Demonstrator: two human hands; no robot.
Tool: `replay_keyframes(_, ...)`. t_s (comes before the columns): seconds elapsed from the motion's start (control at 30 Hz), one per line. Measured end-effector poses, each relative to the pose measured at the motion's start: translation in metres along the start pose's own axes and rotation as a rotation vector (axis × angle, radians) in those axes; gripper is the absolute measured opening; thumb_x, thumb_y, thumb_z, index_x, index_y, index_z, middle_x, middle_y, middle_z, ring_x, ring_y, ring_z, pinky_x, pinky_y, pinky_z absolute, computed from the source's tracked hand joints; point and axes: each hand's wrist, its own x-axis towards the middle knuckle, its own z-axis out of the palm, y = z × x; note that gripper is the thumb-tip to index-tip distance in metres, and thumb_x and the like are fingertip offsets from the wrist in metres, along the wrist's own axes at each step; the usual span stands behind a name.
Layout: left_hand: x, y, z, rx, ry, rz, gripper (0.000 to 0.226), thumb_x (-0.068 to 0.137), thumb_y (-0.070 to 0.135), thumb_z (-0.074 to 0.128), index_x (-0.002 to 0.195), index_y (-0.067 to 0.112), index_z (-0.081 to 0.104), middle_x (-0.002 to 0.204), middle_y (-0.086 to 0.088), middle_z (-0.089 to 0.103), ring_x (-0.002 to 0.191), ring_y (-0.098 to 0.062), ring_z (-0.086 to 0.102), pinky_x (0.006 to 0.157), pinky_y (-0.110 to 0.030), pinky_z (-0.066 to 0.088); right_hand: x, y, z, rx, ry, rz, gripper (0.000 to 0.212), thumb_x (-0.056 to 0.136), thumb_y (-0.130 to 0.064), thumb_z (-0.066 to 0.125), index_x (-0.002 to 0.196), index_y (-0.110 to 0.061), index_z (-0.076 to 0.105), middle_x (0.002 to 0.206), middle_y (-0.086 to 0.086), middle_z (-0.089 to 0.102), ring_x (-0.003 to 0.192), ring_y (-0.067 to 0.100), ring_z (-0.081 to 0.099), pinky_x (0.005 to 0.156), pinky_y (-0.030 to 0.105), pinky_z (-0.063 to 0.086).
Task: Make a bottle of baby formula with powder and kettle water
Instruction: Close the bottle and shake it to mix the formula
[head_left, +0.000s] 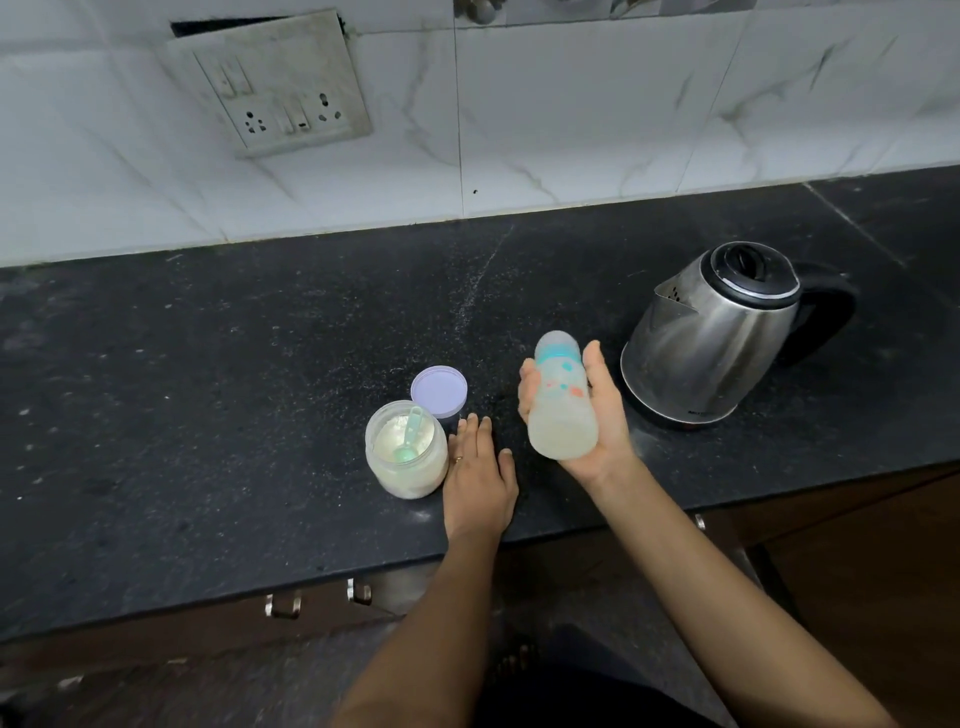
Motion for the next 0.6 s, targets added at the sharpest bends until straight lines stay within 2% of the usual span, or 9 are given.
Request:
replay_keyframes(0.07, 0.0, 0.0, 0.0, 0.009, 0.001, -0.001, 0.049, 0.098, 0.026, 0.042, 0.143, 0.007, 0.036, 0.153, -0.012, 0.032, 0.144, -0.023, 0.024, 0.117, -0.031, 0.009, -0.004, -0.002, 0.003, -0.008, 0.013, -0.003, 0.058, 0.071, -0.052, 0.069, 0.108, -0.011, 0.052, 0.087, 0.007, 0.058, 0.061, 0.018, 0.065, 0.053, 0.029, 0.057)
replay_keyframes(0.17, -0.001, 0.001, 0.0, 0.012, -0.001, -0.002, 0.05, 0.099, 0.027, 0.041, 0.144, 0.008, 0.034, 0.154, -0.011, 0.029, 0.145, -0.021, 0.021, 0.116, -0.029, 0.006, -0.009, -0.004, 0.012, 0.038, 0.096, -0.065, 0.04, 0.079, -0.046, 0.068, 0.098, -0.012, 0.058, 0.078, 0.007, 0.062, 0.063, 0.017, 0.065, 0.056, 0.028, 0.058)
replay_keyframes(0.23, 0.0, 0.001, 0.0, 0.014, 0.002, -0.004, 0.05, 0.099, 0.027, 0.04, 0.145, 0.009, 0.033, 0.155, -0.01, 0.028, 0.145, -0.021, 0.02, 0.116, -0.029, 0.007, -0.007, -0.006, 0.013, 0.075, 0.157, -0.082, 0.035, 0.082, -0.041, 0.068, 0.099, -0.012, 0.06, 0.077, 0.007, 0.065, 0.066, 0.019, 0.066, 0.059, 0.029, 0.059)
replay_keyframes(0.33, 0.0, 0.001, -0.001, 0.015, -0.004, -0.005, 0.05, 0.099, 0.028, 0.039, 0.145, 0.009, 0.032, 0.155, -0.01, 0.028, 0.145, -0.021, 0.019, 0.117, -0.03, 0.007, -0.006, -0.007, 0.01, 0.104, 0.201, -0.071, 0.042, 0.079, -0.036, 0.072, 0.11, -0.013, 0.057, 0.102, 0.003, 0.058, 0.085, 0.02, 0.063, 0.065, 0.032, 0.059)
replay_keyframes(0.37, 0.0, 0.001, -0.001, 0.013, -0.005, -0.005, 0.05, 0.099, 0.028, 0.038, 0.145, 0.01, 0.032, 0.155, -0.01, 0.027, 0.145, -0.021, 0.019, 0.117, -0.03, 0.007, -0.007, -0.007, 0.01, 0.106, 0.211, -0.059, 0.042, 0.079, -0.036, 0.072, 0.11, -0.012, 0.057, 0.103, 0.003, 0.056, 0.085, 0.021, 0.062, 0.065, 0.032, 0.059)
replay_keyframes(0.5, 0.0, 0.002, -0.002, 0.009, -0.004, -0.006, 0.049, 0.099, 0.027, 0.039, 0.145, 0.01, 0.033, 0.155, -0.009, 0.028, 0.145, -0.02, 0.02, 0.117, -0.03, 0.006, -0.011, -0.008, 0.013, 0.107, 0.216, -0.035, 0.037, 0.082, -0.039, 0.069, 0.099, -0.009, 0.055, 0.082, 0.008, 0.057, 0.069, 0.022, 0.058, 0.056, 0.031, 0.057)
replay_keyframes(0.6, -0.001, 0.002, -0.002, 0.004, -0.006, -0.006, 0.049, 0.099, 0.027, 0.039, 0.145, 0.009, 0.034, 0.154, -0.01, 0.029, 0.144, -0.021, 0.021, 0.117, -0.03, 0.006, -0.011, -0.011, 0.015, 0.04, 0.23, -0.067, 0.037, 0.086, -0.039, 0.067, 0.104, -0.01, 0.053, 0.086, 0.012, 0.057, 0.071, 0.025, 0.062, 0.058, 0.036, 0.059)
